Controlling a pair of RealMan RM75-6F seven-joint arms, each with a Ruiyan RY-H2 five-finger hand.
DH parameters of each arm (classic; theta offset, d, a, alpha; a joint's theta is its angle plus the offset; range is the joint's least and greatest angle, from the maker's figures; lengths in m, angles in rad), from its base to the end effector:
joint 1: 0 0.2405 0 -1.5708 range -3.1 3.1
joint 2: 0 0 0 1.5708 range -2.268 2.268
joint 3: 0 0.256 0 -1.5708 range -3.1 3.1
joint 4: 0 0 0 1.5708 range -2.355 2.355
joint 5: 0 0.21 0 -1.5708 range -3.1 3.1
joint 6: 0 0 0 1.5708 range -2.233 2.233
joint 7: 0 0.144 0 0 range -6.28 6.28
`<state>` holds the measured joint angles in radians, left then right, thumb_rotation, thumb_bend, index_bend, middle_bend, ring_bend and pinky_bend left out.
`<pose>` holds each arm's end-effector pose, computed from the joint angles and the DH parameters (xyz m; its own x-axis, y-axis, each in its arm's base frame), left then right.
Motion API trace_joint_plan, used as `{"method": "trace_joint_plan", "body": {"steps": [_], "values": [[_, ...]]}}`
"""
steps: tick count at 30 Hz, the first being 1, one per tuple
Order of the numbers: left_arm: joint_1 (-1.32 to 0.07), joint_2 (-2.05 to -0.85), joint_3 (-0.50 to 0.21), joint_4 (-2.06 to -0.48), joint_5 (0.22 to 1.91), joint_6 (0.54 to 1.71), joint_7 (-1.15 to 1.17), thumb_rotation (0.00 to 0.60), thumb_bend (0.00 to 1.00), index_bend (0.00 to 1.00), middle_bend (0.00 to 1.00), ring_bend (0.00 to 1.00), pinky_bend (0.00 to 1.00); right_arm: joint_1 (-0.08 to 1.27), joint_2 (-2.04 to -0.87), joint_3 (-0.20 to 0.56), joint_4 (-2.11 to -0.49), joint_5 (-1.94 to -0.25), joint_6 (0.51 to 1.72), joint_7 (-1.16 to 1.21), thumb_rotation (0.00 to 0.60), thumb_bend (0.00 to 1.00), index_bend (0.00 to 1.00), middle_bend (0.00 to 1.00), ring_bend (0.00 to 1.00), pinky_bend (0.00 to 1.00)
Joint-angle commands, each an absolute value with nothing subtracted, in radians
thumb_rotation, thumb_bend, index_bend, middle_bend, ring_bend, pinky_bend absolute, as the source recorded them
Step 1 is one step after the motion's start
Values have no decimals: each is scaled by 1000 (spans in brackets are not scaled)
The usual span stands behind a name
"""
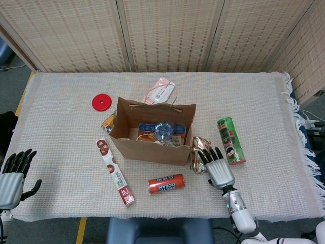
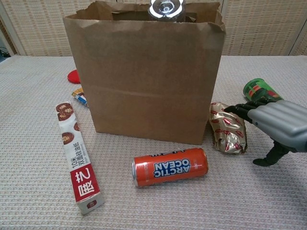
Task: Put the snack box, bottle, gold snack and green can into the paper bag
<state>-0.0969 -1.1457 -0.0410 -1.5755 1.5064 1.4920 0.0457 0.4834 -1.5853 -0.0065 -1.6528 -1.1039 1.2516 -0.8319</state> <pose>-0.3132 0.1834 0.1533 0.4463 -0.0027 0.8949 0.8946 -0.0243 -0.4462 -0.2031 -0.2426 -0.0239 0.6878 -0.2329 0.6875 -0.7246 -0.2767 0.6312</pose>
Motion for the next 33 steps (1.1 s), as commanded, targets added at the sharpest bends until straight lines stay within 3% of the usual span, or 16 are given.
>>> {"method": "trace_joint_plan", "body": {"steps": [1, 11, 15, 17, 21, 23, 26, 33], "values": [[-97, -1146, -41, -1576, 1506, 1492, 47, 600, 347, 0, 0, 0, 0, 492, -1612, 23, -1630, -1073, 1246, -842, 600, 69, 28, 84, 57, 72], [-97, -1145, -41, -1574, 1508, 1492, 41, 600, 347, 0, 0, 0, 0, 523, -1693, 89, -1552, -987, 1207, -855, 600, 68, 33, 85, 58, 72], [-97, -1144, -40, -1574, 1509, 1492, 38, 600, 347, 0, 0, 0, 0, 534, -1719, 99, -1521, -967, 1197, -862, 600, 79, 91, 98, 70, 80], [-97, -1144, -40, -1573, 1510, 1492, 36, 600, 347, 0, 0, 0, 0, 539, -1731, 100, -1503, -959, 1193, -870, 600, 149, 187, 156, 135, 165], [-98, -1144, -40, -1572, 1510, 1491, 34, 600, 345, 0, 0, 0, 0, 540, -1737, 96, -1497, -960, 1191, -863, 600, 407, 470, 386, 426, 577], [-98, -1144, -39, -1572, 1510, 1492, 33, 600, 345, 0, 0, 0, 0, 538, -1730, 89, -1499, -985, 1200, -853, 600, 471, 548, 461, 504, 633], [-98, -1144, -40, -1571, 1510, 1492, 32, 600, 348, 0, 0, 0, 0, 530, -1705, 77, -1514, -1034, 1217, -824, 600, 529, 621, 514, 545, 653], [-97, -1145, -40, -1572, 1509, 1493, 37, 600, 349, 0, 0, 0, 0, 499, -1579, 84, -1631, -1128, 1273, -729, 600, 548, 653, 538, 565, 662]]}}
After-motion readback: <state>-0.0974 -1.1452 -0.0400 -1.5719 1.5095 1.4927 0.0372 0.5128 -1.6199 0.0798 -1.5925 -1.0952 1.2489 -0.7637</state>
